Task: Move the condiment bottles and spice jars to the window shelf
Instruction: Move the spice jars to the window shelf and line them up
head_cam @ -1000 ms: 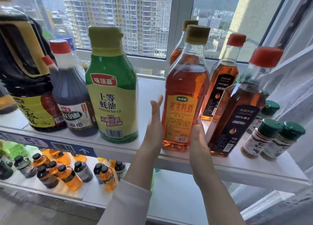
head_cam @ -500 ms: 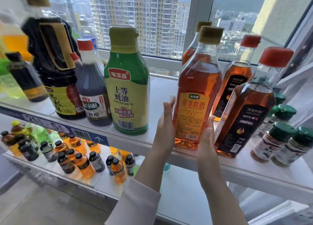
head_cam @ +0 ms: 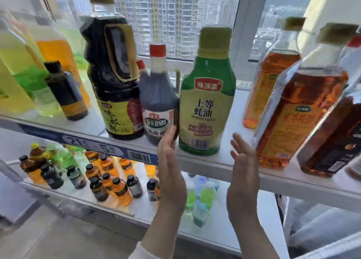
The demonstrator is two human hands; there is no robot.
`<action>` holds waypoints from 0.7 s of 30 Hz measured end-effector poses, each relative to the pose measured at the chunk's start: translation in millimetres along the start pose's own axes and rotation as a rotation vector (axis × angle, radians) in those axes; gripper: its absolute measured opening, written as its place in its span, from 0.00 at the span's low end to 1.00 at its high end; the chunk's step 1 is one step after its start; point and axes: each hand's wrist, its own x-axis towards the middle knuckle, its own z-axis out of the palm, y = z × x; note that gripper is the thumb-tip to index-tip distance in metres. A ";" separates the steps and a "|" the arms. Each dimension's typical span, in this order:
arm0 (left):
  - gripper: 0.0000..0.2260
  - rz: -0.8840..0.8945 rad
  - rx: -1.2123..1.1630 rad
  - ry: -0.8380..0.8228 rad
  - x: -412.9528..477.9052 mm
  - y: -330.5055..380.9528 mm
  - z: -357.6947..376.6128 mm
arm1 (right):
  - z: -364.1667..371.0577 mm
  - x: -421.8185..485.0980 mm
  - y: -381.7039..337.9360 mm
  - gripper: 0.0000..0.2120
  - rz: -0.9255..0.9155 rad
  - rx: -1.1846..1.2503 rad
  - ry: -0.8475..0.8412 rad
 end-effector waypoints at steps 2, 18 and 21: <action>0.33 -0.041 0.035 -0.051 0.5 -4.0 -1.2 | 12.2 3.0 5.7 0.21 0.106 -0.003 -0.014; 0.20 -0.160 0.030 -0.154 6.9 0.8 13.5 | 22.6 20.8 7.1 0.23 0.231 -0.021 0.034; 0.26 -0.139 0.045 -0.161 7.3 -0.4 17.4 | 15.5 21.3 7.6 0.22 0.229 -0.035 0.039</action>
